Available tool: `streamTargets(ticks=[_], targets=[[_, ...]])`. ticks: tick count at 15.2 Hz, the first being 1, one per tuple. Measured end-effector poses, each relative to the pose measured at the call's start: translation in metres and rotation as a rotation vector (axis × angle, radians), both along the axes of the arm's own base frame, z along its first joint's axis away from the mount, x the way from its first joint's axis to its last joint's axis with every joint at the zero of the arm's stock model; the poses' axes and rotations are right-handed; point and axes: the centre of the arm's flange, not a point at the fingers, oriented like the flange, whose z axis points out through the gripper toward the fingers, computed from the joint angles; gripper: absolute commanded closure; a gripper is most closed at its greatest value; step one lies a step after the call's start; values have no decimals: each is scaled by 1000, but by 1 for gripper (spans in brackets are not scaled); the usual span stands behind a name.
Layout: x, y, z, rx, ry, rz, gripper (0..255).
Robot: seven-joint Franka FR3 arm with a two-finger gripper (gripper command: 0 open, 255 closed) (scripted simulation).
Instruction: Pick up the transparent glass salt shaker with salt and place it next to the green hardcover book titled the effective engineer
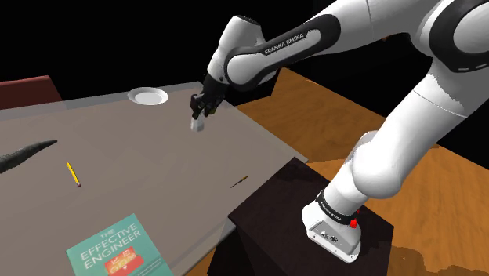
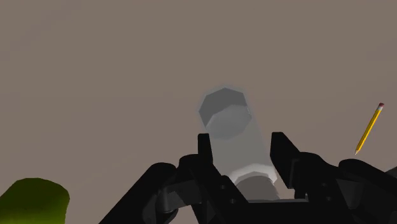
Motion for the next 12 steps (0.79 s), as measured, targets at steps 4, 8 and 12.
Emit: streamTargets(ticks=[4,8,12], targets=[[-22,47,-8,0,0,1,255],[-42,97,-15,0,0,1,255],[-59,144,-21,0,0,1,255]])
